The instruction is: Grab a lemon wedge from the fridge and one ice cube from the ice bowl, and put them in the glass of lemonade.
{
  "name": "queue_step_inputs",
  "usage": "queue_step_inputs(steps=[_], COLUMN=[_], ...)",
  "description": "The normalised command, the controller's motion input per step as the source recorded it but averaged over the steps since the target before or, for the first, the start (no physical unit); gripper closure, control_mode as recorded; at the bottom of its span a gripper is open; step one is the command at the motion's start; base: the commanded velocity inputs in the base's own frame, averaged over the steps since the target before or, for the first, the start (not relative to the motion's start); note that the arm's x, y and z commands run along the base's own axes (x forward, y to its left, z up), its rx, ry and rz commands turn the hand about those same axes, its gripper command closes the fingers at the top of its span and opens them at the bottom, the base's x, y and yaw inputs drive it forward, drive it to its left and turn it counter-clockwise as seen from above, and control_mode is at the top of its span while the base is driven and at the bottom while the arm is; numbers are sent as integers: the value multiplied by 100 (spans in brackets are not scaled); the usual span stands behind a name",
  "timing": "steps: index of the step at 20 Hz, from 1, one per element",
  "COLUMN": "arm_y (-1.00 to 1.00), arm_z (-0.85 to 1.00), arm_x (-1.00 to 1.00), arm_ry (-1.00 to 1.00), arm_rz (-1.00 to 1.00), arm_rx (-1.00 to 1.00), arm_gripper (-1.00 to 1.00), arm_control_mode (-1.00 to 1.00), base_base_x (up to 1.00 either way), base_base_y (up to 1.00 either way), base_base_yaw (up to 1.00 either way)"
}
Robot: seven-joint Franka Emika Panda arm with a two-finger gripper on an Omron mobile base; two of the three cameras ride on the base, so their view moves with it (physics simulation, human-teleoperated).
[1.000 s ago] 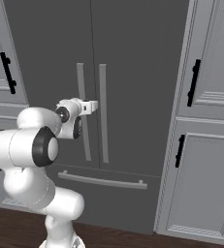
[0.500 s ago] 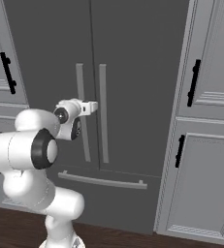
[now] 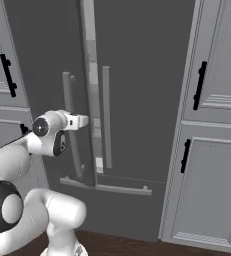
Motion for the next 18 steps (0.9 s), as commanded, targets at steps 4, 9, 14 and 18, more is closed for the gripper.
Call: queue_step_inputs(steps=[4, 9, 14, 18], arm_y=[45, 59, 69, 90], arm_z=[40, 22, 18, 13], arm_x=[-92, -83, -82, -54], arm_ry=[28, 36, 39, 30], arm_rz=[-8, -4, -1, 0], arm_rx=[2, 0, -1, -9], arm_gripper=[100, 100, 100, 100], arm_control_mode=[-100, -100, -100, -100], base_base_x=[0, 0, 0, 0], base_base_y=[0, 0, 0, 0], base_base_yaw=[0, 0, 0, 0])
